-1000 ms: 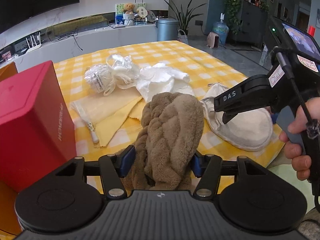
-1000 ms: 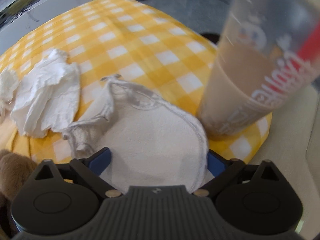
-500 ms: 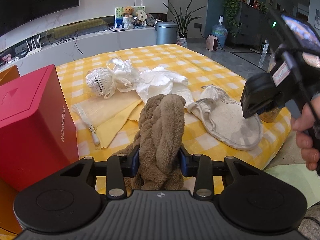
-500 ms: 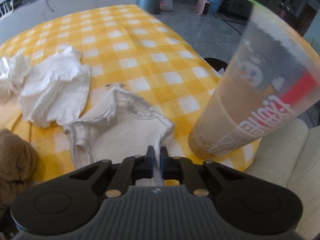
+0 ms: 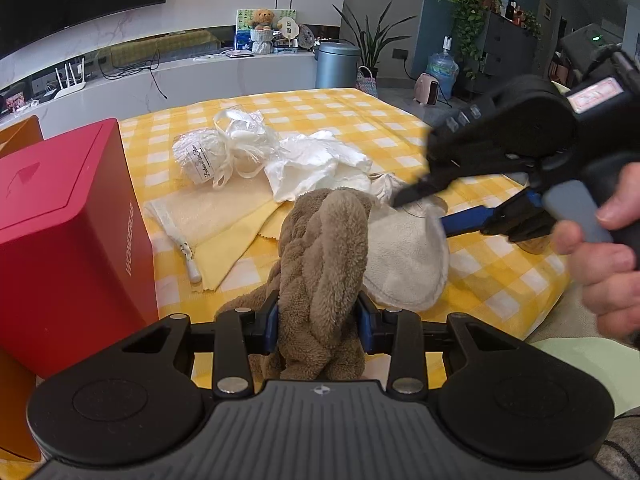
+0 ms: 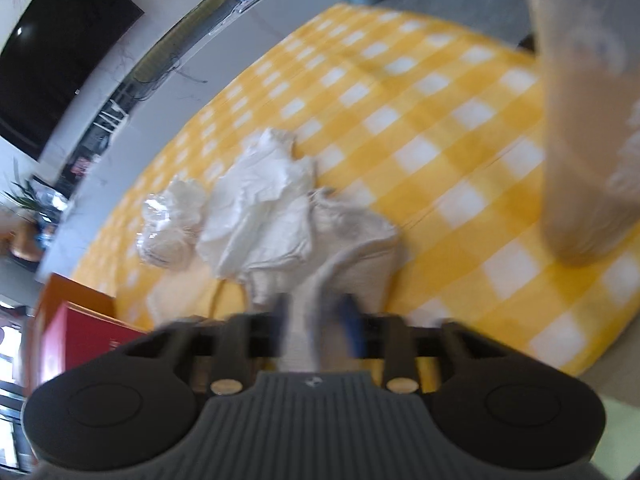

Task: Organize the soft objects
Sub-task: 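Grasp the cream round cloth pad edge with the right tool while the left tool holds the plush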

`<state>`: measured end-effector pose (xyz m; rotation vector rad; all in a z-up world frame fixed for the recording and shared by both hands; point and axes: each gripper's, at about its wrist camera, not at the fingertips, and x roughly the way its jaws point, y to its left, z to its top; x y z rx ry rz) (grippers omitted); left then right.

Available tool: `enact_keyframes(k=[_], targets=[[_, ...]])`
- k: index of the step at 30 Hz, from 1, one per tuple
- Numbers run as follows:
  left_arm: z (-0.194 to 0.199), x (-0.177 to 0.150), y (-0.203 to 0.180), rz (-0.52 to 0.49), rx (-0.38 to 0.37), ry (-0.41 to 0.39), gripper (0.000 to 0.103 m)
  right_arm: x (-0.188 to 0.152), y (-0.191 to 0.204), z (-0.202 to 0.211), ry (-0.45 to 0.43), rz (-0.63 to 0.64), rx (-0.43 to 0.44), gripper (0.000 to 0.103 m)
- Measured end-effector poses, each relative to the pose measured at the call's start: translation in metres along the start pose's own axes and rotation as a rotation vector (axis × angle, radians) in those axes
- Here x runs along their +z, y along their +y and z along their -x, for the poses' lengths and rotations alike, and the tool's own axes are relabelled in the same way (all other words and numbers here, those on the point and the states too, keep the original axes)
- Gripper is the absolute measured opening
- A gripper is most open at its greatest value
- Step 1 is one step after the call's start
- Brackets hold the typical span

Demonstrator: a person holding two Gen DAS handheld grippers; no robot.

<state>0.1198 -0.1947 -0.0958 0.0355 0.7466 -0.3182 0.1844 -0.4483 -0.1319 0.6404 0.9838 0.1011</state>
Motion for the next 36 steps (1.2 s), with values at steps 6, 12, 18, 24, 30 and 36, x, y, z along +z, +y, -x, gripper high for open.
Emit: enact_keyframes(k=[6, 12, 18, 24, 30, 36], targets=[[0.000, 0.000, 0.001, 0.001, -0.003, 0.002, 0.042, 0.001, 0.015, -0.024, 0.039, 0.023, -0.058, 0.045], [0.000, 0.000, 0.001, 0.000, -0.004, 0.000, 0.042, 0.002, 0.010, 0.000, -0.044, 0.046, -0.111, 0.056], [-0.001, -0.001, -0.001, -0.010, 0.003, -0.002, 0.042, 0.004, -0.016, -0.002, -0.017, -0.045, -0.212, 0.057], [-0.001, -0.001, 0.000, 0.003, -0.003, 0.001, 0.043, 0.000, -0.006, -0.015, -0.004, 0.024, -0.219, 0.016], [-0.002, -0.003, -0.003, 0.002, 0.006, 0.005, 0.042, -0.007, 0.018, -0.017, -0.022, 0.180, -0.322, 0.003], [0.005, -0.001, -0.002, 0.012, 0.010, -0.015, 0.039, -0.006, 0.025, 0.024, -0.116, 0.157, -0.206, 0.003]])
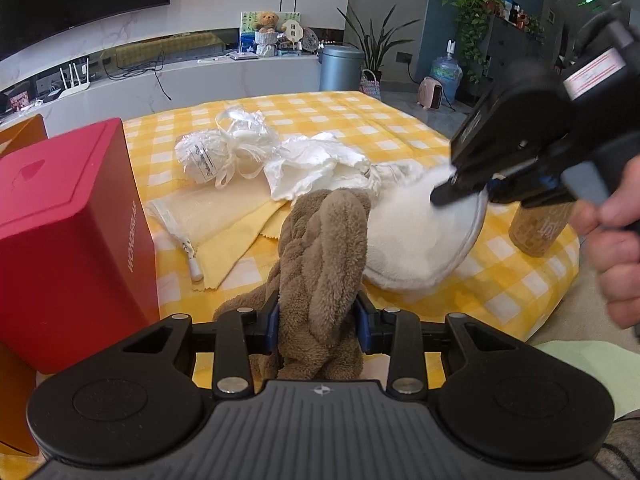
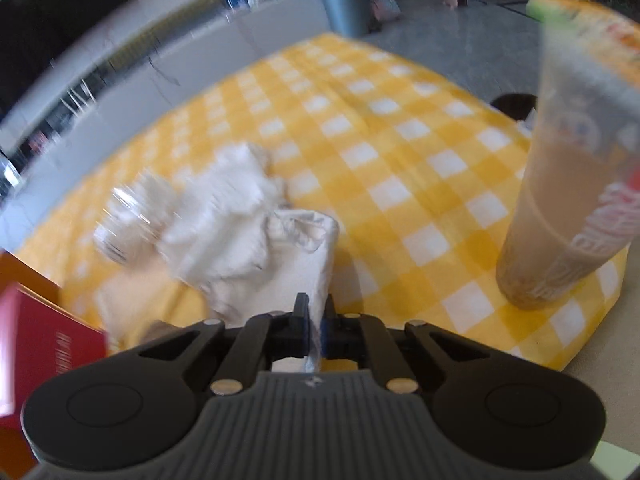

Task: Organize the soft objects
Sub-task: 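Grasp the cream round cloth pad edge with the right tool while the left tool holds the plush, then carry both items over the box and open the right tool to drop the pad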

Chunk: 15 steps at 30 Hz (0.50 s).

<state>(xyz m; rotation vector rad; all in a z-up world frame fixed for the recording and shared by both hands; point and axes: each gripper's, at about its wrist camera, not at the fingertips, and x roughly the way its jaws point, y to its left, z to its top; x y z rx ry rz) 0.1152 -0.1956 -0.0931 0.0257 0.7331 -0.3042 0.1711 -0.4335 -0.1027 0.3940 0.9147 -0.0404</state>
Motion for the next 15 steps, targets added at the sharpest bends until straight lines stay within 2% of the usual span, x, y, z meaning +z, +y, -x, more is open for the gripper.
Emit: enact_keyframes(k=[3, 8, 11, 15], targets=[[0.011, 0.004, 0.000, 0.013, 0.008, -0.026, 0.039, 0.002, 0.001, 0.028, -0.062, -0.014, 0.058, 0.003], [0.037, 0.016, 0.004, 0.043, -0.031, -0.093, 0.039, 0.005, 0.004, 0.068, -0.169, -0.016, 0.147, 0.003], [0.052, 0.023, 0.005, 0.061, -0.044, -0.127, 0.038, 0.006, 0.004, 0.074, -0.190, -0.024, 0.157, 0.003], [0.060, 0.033, 0.007, 0.079, -0.032, -0.117, 0.038, 0.006, -0.004, 0.075, -0.206, -0.059, 0.152, 0.003]])
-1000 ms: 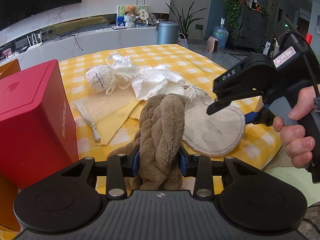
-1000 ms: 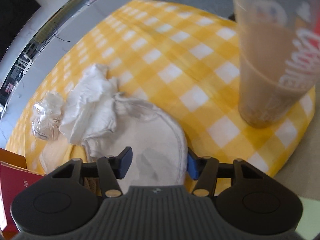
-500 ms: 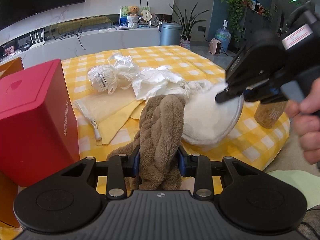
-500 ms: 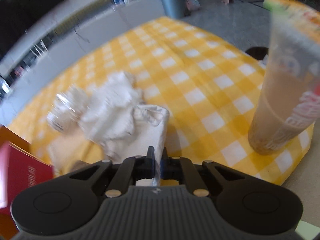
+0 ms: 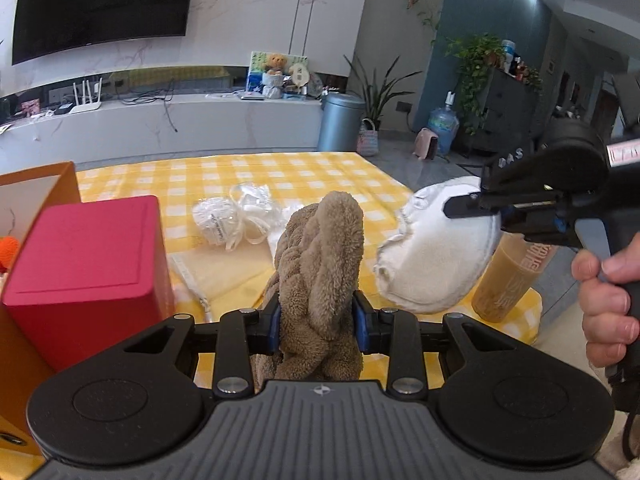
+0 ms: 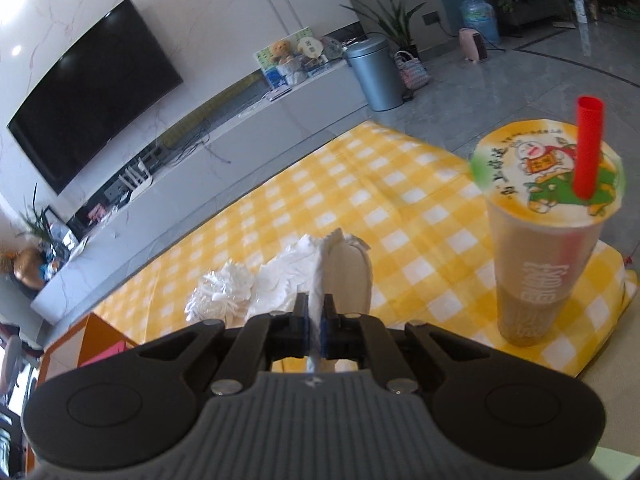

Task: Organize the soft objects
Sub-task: 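Carry both items over the box and open the right tool to drop the pad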

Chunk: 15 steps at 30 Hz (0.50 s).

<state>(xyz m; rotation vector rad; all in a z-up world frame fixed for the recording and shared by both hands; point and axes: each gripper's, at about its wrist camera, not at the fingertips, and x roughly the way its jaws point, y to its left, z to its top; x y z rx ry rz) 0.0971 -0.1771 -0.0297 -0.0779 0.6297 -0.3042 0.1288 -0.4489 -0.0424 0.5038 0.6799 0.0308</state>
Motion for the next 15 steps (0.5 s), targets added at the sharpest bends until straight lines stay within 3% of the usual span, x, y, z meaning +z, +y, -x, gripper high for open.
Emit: enact_keyframes(k=[10, 15], targets=[[0.023, 0.026, 0.024, 0.051, 0.021, -0.034, 0.038, 0.003, 0.008, 0.018, -0.043, -0.029, 0.068, 0.003], [0.037, 0.039, 0.041, 0.071, 0.057, -0.048, 0.038, 0.003, 0.034, 0.029, -0.052, 0.017, 0.176, 0.003]])
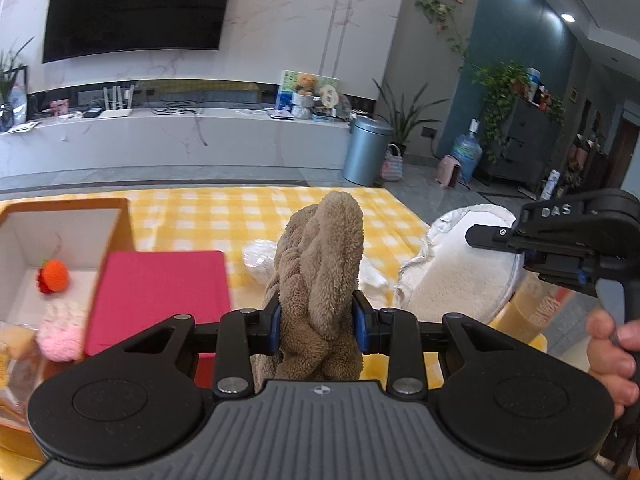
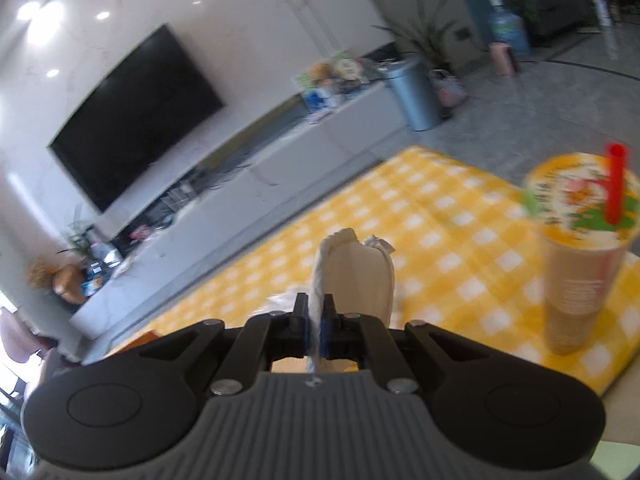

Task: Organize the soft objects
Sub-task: 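Carry both items over the box and open the right tool to drop the pad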

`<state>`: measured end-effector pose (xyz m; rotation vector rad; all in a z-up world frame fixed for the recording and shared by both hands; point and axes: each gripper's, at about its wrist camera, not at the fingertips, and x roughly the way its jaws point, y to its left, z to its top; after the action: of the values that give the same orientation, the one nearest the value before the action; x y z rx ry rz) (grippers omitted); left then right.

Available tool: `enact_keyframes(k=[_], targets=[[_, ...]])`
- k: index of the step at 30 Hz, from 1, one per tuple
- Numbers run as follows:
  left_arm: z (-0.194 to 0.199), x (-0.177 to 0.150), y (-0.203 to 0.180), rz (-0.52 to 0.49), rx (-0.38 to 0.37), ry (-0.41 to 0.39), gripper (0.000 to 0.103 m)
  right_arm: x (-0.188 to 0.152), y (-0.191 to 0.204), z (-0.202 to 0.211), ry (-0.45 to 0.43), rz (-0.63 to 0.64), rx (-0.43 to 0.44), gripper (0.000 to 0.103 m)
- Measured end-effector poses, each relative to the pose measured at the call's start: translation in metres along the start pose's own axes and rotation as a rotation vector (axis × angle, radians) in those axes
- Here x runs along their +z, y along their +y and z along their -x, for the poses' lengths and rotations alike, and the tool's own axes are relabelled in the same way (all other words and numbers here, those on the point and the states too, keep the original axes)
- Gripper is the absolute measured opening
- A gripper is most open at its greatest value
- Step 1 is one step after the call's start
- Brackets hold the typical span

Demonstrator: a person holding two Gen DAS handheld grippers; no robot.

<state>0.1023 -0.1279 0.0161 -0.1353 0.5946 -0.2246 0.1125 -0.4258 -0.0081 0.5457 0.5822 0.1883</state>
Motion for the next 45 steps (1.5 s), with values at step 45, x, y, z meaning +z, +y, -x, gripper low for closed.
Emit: enact_keyframes(k=[45], targets=[[0.090, 0.023, 0.264, 0.256, 0.314, -0.106, 0.038, -0.122, 0.312, -0.214, 0.390, 0.496, 0.185, 0.003]])
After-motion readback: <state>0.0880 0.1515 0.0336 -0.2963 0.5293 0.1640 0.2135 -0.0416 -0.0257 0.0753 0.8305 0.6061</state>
